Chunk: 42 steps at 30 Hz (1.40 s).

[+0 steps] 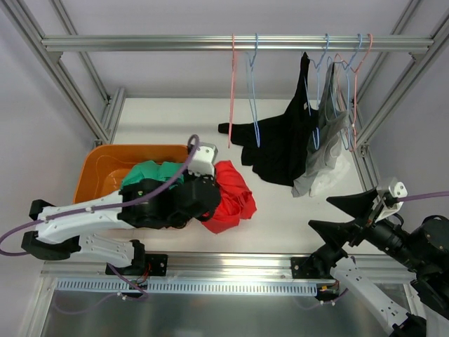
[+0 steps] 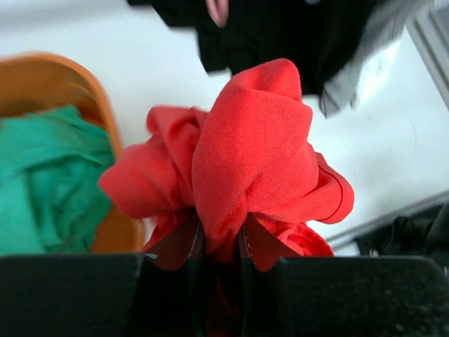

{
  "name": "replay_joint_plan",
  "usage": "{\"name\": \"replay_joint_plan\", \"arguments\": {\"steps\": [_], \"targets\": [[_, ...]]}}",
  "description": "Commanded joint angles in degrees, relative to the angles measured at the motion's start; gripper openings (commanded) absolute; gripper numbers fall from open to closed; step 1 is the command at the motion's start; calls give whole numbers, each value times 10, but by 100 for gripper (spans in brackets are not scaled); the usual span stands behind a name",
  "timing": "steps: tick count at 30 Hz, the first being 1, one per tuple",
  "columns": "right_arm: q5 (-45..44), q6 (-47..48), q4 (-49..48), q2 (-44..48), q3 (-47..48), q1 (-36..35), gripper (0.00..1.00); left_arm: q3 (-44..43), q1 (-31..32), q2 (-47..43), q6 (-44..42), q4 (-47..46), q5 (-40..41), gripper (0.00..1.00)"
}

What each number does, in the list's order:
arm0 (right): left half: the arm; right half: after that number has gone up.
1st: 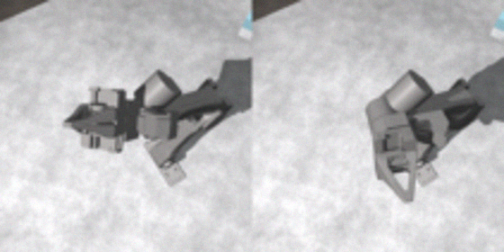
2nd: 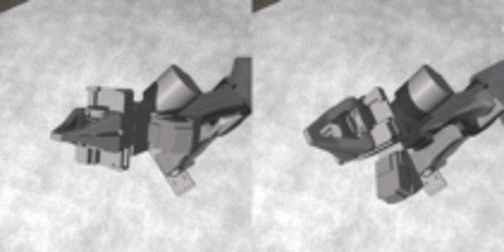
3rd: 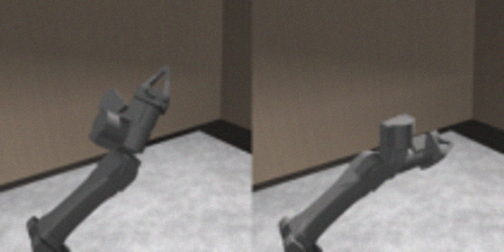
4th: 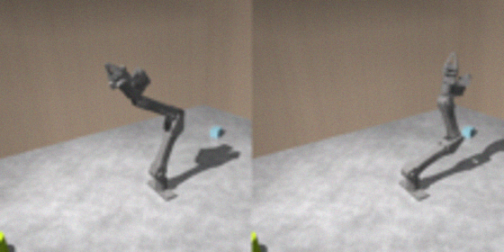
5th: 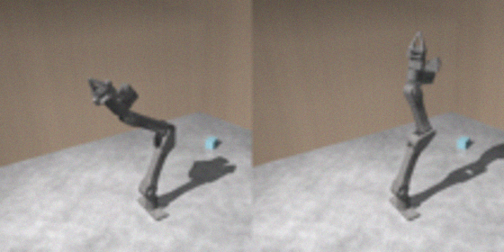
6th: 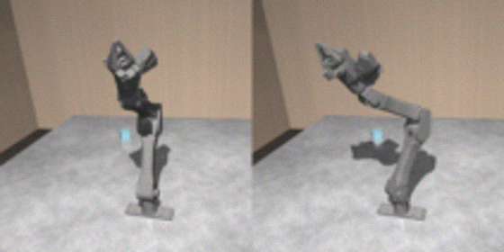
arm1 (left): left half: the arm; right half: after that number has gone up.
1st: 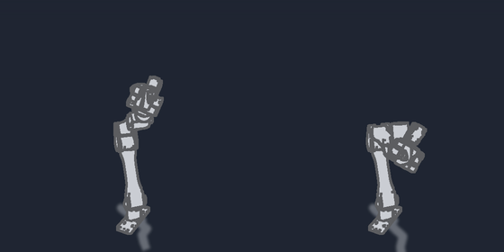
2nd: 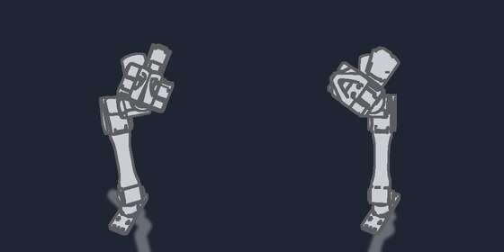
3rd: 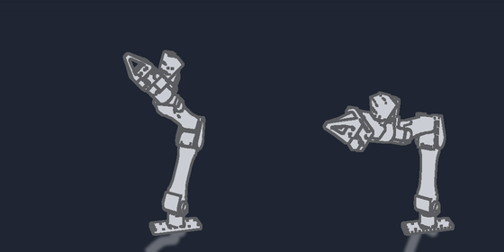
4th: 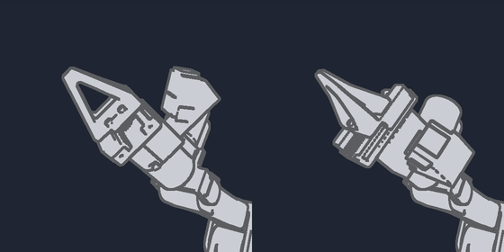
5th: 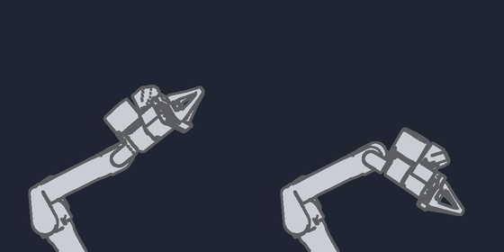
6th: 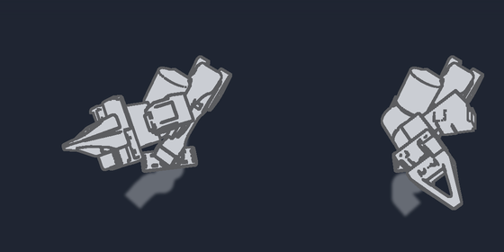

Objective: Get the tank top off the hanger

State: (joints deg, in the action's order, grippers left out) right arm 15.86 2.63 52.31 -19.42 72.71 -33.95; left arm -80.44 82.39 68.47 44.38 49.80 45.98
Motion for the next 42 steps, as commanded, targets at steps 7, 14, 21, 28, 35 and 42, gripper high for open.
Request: {"name": "replay_joint_plan", "arguments": {"steps": [7,14,21,28,35,42], "targets": [[-7,18,-27,-33,25,-1,100,-249,-2,-24,-105,149,213,0],[-8,18,-31,-45,27,-1,99,-348,-35,-22,-208,148,318,0],[5,3,-55,-53,17,-1,99,-248,-193,-90,-190,145,213,0],[15,-14,-85,-74,-1,-1,99,8,-328,-166,-60,139,87,0],[-4,-25,-102,-136,28,-1,99,192,-469,-150,-47,16,-101,0],[1,-25,-100,-205,103,0,99,303,-660,-49,-77,-120,-316,0]]}}
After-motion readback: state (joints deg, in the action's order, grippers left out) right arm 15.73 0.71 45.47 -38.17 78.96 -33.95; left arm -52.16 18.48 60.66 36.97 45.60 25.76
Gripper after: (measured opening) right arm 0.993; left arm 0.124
